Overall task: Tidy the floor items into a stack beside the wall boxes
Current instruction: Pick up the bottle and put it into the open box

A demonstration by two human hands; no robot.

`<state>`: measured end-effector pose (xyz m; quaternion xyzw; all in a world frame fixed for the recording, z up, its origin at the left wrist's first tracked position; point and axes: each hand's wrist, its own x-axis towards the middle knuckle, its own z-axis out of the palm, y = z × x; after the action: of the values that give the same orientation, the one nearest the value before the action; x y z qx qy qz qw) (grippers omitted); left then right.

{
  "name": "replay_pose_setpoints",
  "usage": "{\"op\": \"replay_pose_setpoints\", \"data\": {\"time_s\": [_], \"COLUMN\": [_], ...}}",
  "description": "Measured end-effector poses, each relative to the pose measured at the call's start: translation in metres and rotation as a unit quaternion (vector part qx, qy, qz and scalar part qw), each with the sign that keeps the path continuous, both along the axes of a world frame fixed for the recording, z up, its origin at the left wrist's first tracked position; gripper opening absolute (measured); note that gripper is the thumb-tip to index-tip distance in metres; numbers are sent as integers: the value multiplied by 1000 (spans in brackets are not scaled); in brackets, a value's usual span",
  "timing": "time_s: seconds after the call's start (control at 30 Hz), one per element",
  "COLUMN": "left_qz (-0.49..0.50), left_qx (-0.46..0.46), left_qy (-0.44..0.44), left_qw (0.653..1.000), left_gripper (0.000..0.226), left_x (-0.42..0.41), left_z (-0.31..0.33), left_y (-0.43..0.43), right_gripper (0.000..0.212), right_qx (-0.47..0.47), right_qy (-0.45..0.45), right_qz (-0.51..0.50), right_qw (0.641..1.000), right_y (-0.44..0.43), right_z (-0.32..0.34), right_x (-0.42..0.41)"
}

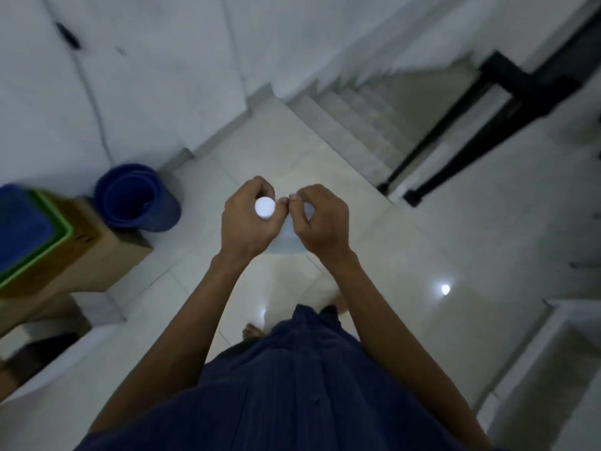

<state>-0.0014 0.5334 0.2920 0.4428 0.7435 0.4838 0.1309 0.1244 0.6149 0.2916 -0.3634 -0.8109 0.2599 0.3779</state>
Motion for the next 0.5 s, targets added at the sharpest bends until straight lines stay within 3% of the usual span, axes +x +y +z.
{"op": "replay_pose_setpoints", "data": {"time_s": [0.27,0.5], "left_qz": [176,316], "left_qx": [-10,-19], "left_qy": [-9,-26], "left_qw": [984,948], "left_gripper": [25,22], "left_x": [-151,-259], "left_z": [0,-24], "left_y": [-151,-243], "right_gripper": [34,35], "right_qx": [-6,-1], "right_qy": [-15,-50], "right_qz": [197,394], "right_qw": [980,918], "right_y": [-110,-173], "right_z": [2,-15], "right_x": [-188,-338]}}
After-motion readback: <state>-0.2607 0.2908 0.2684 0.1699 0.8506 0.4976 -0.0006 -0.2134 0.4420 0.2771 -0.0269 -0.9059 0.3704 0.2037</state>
